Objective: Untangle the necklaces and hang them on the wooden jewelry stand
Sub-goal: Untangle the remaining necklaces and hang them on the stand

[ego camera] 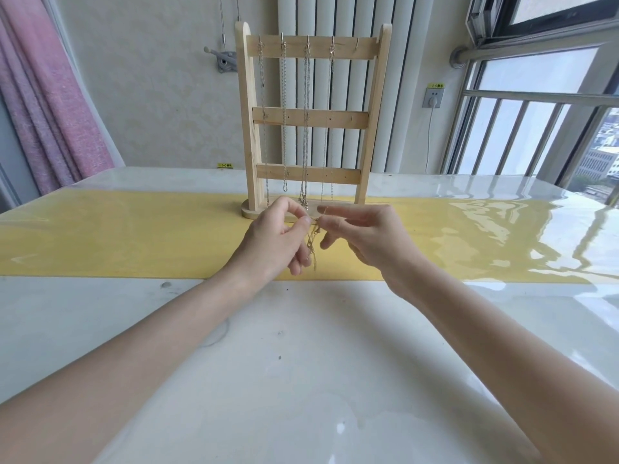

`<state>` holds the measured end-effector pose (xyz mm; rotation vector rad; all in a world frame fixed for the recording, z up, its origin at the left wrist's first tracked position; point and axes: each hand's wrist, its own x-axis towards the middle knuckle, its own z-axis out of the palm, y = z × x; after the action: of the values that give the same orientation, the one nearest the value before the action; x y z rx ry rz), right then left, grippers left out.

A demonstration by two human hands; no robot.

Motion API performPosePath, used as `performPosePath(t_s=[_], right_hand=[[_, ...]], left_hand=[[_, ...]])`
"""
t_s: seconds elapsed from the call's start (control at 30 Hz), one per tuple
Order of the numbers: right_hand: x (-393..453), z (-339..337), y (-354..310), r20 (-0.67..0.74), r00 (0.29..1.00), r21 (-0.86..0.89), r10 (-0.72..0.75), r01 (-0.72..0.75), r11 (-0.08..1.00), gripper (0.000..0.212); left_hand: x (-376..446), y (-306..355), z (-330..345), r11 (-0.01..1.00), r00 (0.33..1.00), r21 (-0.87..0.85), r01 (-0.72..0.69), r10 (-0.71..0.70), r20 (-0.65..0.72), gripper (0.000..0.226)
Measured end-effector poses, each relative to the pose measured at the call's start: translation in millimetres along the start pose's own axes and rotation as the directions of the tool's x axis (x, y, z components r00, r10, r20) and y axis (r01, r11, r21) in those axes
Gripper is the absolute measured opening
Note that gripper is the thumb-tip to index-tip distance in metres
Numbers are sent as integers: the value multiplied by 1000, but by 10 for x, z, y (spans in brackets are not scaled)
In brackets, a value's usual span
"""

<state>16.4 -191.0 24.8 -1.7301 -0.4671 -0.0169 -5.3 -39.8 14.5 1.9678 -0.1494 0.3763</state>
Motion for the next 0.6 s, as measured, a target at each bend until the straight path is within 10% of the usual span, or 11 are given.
performPosePath(t_s=[0.6], right_hand=[[60,-51,31,-15,997,72,71,-69,995,11]], left_hand=[[-22,18,-25,991,997,111,-68,71,-20,16]])
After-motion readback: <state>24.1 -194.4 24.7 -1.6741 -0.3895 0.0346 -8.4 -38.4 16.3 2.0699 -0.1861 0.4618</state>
